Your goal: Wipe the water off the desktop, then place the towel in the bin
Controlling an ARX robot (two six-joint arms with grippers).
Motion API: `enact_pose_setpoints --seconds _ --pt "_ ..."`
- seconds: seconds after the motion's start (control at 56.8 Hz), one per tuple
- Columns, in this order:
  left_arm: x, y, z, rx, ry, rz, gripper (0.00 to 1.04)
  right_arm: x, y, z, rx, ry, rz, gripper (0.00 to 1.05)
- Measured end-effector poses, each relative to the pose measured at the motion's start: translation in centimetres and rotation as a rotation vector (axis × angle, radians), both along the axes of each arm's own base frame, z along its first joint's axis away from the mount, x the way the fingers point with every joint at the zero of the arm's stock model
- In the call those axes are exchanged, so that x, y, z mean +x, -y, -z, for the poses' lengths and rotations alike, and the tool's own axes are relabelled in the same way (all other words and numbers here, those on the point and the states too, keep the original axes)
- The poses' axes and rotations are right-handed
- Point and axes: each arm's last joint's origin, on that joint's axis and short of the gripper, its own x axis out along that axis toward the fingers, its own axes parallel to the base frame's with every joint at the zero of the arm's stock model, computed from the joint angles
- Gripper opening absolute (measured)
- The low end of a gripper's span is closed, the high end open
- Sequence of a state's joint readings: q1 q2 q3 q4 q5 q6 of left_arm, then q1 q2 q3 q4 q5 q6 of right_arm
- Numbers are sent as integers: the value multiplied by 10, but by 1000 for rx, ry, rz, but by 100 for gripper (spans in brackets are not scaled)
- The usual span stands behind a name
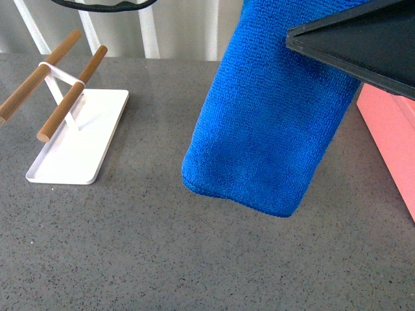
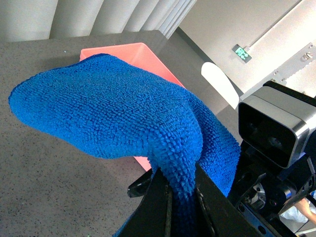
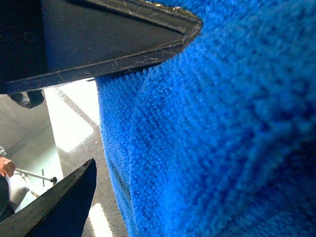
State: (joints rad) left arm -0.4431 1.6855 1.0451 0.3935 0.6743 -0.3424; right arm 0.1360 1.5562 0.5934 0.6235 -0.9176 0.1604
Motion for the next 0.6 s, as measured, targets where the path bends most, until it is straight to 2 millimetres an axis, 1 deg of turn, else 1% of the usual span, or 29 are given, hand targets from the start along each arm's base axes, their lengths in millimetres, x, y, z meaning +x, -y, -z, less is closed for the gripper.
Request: enact_pose_setpoints --seconds 0.141,0.158,0.194,0.246,0.264,0.387,0.44,0.475,0.528,0.545,0.581,0.598 --pt "0 0 0 0 0 0 5 7 -3 -1 41 16 -1 62" --pt "0 0 0 0 0 0 5 7 -3 -1 42 14 1 60" --pt "0 0 0 0 0 0 5 8 -4 -1 43 8 6 53" --pt "0 0 0 0 0 0 5 8 -5 -1 47 1 6 40" --pt "0 0 0 0 -1 -1 9 7 -5 -1 47 1 6 39" --pt "0 0 0 0 -1 0 34 7 -7 0 43 -13 10 12" --pt "0 0 0 0 -1 0 42 7 -7 -1 43 -14 10 7" --pt "0 0 0 -1 -1 0 47 6 -7 -1 42 -12 11 4" --pt "0 0 0 -1 -1 1 58 6 -6 -3 44 -7 11 4" --pt "0 0 0 -1 -1 0 63 5 -6 -4 44 -4 12 4" --pt "0 0 0 -1 -1 0 70 5 -6 -5 44 -1 14 4" --pt "0 0 0 -1 -1 0 72 5 -5 -5 44 -2 16 4"
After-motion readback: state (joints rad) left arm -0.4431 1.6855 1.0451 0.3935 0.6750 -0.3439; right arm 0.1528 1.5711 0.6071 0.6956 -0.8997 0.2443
